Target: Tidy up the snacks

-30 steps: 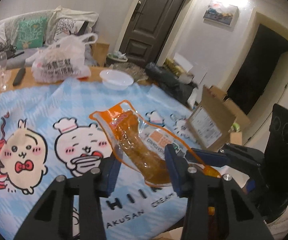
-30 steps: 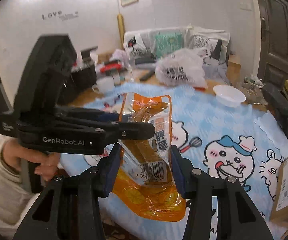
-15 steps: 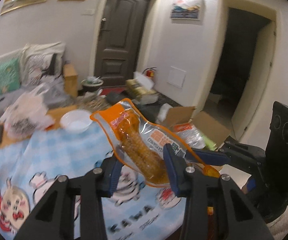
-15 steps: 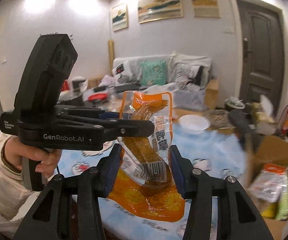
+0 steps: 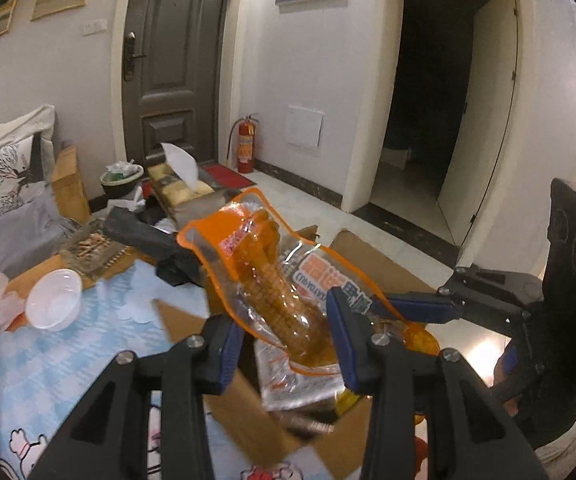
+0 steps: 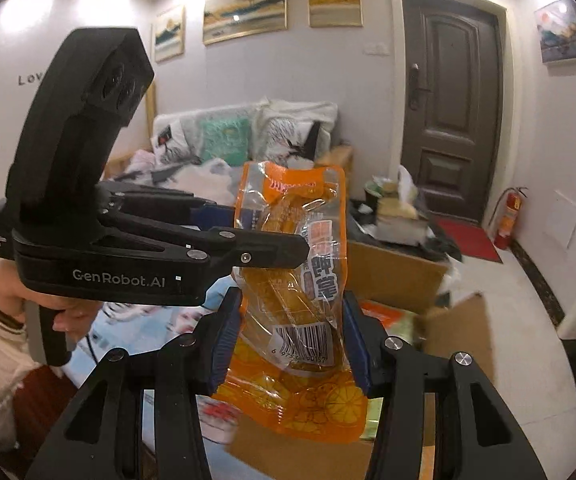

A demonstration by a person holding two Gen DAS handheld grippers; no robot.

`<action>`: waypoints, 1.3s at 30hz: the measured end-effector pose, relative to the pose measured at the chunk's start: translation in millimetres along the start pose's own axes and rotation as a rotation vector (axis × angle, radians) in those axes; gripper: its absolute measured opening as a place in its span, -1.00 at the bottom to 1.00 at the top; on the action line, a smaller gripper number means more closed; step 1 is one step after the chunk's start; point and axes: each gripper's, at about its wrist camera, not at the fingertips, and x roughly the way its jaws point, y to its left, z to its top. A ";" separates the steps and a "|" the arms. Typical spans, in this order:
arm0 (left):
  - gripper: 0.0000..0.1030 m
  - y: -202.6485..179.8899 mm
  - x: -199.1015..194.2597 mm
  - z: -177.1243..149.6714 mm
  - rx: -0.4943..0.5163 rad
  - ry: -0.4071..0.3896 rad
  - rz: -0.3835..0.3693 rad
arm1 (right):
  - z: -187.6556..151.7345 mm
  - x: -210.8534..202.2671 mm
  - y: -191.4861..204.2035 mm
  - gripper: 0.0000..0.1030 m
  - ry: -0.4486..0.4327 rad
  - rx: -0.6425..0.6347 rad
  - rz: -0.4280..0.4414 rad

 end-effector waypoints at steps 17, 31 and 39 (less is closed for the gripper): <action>-0.25 -7.2 48.9 -9.8 0.051 0.126 0.055 | -33.1 49.0 -62.6 0.04 0.143 -0.023 0.019; -0.24 -0.6 43.8 -6.5 0.052 0.106 0.048 | -29.5 63.0 -47.7 -0.56 0.188 -0.091 0.000; -0.17 4.3 40.1 -10.9 0.041 0.107 0.042 | -31.2 74.4 -42.3 -0.60 0.207 -0.107 0.000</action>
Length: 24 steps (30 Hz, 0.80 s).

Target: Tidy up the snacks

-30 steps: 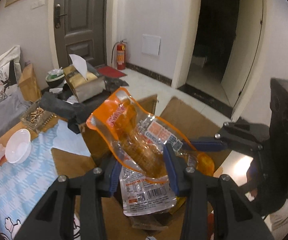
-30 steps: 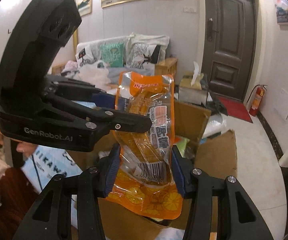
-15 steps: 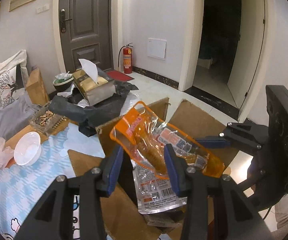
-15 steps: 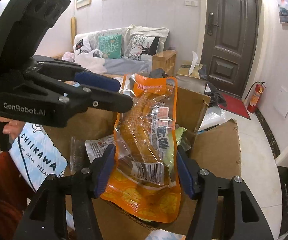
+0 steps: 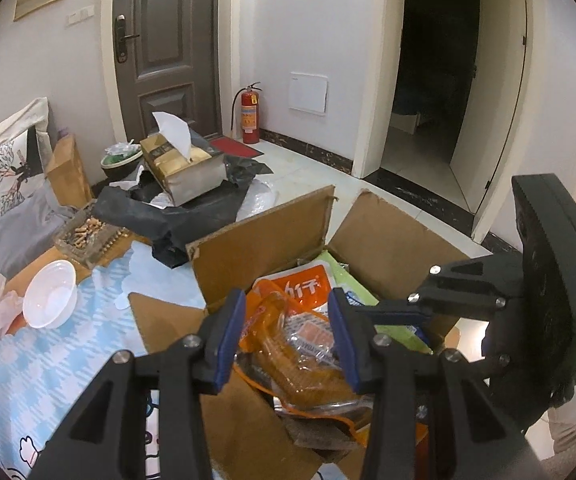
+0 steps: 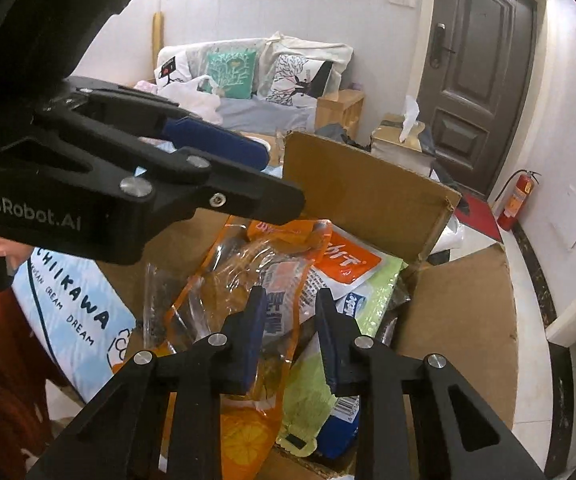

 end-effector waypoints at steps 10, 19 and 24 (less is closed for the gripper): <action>0.64 0.9 -53.0 -11.5 -0.017 -0.135 0.046 | 4.6 -36.0 -0.3 -0.32 -0.108 0.064 -0.004; 0.99 0.0 -140.8 -49.8 -0.099 -0.334 0.279 | 8.0 -97.4 30.2 0.08 -0.324 0.123 -0.100; 0.99 6.0 -176.2 -83.5 -0.189 -0.391 0.424 | 10.1 -119.3 55.8 0.36 -0.417 0.162 -0.086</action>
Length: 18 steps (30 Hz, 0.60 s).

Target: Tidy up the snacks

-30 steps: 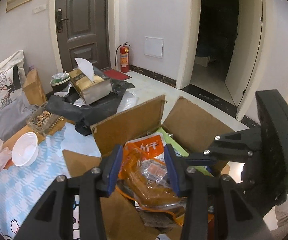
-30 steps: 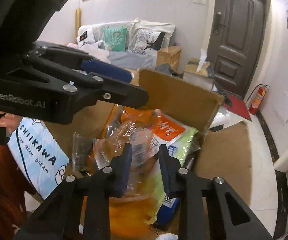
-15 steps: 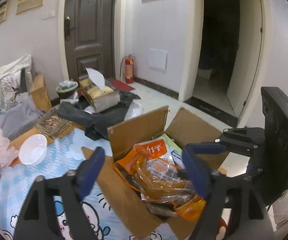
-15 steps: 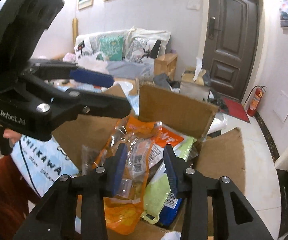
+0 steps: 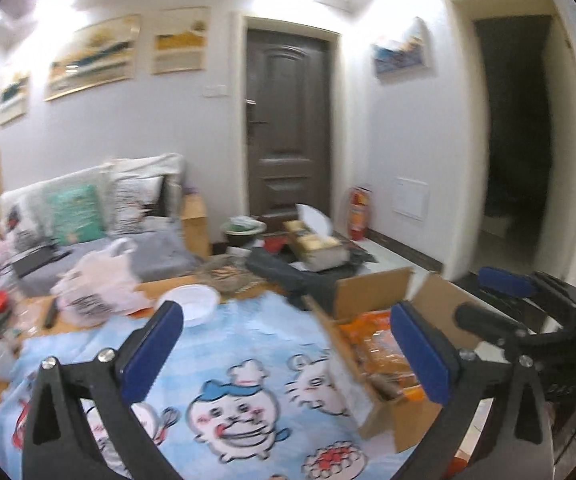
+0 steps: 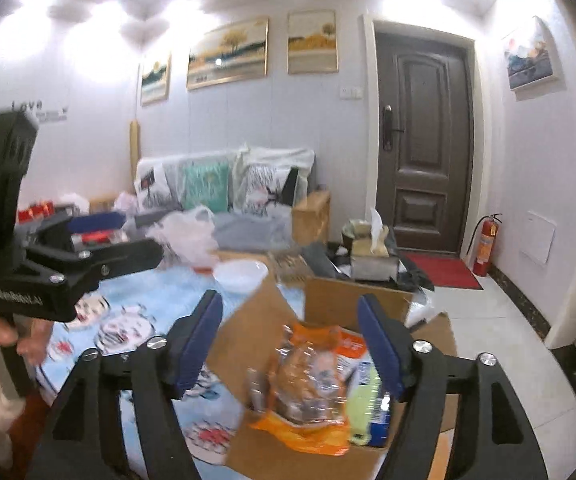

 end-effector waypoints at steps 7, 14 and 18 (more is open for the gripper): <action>0.99 30.5 -13.7 -27.8 -0.052 0.029 0.099 | -13.6 3.5 26.8 0.95 -0.009 0.011 -0.015; 0.99 41.1 -7.0 -45.8 -0.071 0.071 0.117 | -27.8 5.6 39.4 1.00 0.015 0.027 -0.034; 0.99 41.5 -6.9 -45.6 -0.075 0.069 0.123 | -25.2 2.0 41.9 1.00 0.009 0.016 -0.035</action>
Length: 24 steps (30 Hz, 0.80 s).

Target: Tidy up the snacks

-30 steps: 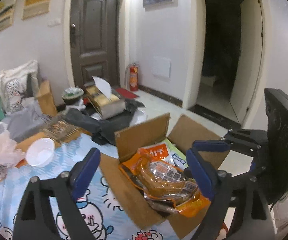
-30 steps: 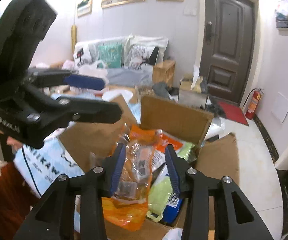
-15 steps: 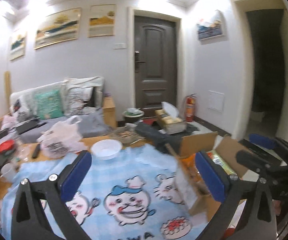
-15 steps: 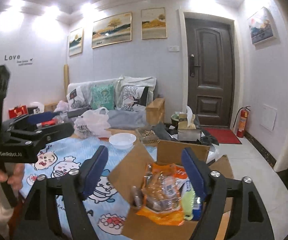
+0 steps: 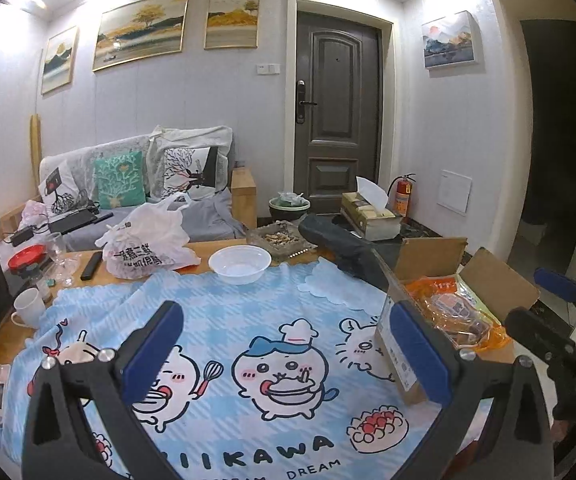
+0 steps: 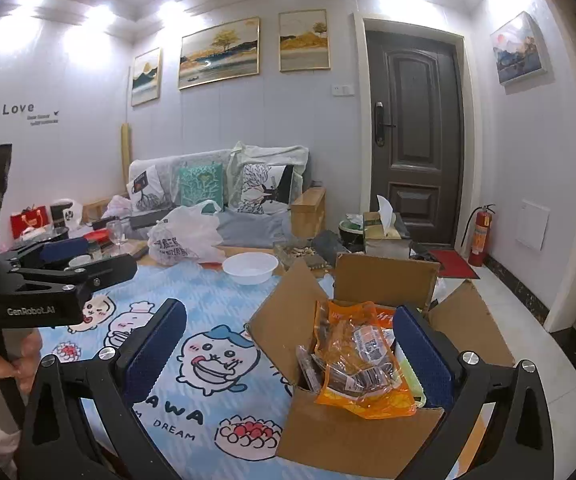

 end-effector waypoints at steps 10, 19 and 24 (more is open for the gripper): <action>0.99 -1.4 0.7 1.3 0.002 0.003 0.001 | 1.1 -0.9 -0.5 1.00 -0.001 0.001 0.003; 0.99 -1.5 0.8 1.0 0.002 0.001 0.003 | 0.4 -1.3 -2.9 1.00 0.001 0.006 0.000; 0.99 -1.7 0.8 1.0 0.003 0.001 0.003 | 0.7 -1.9 -2.9 1.00 -0.001 0.009 0.005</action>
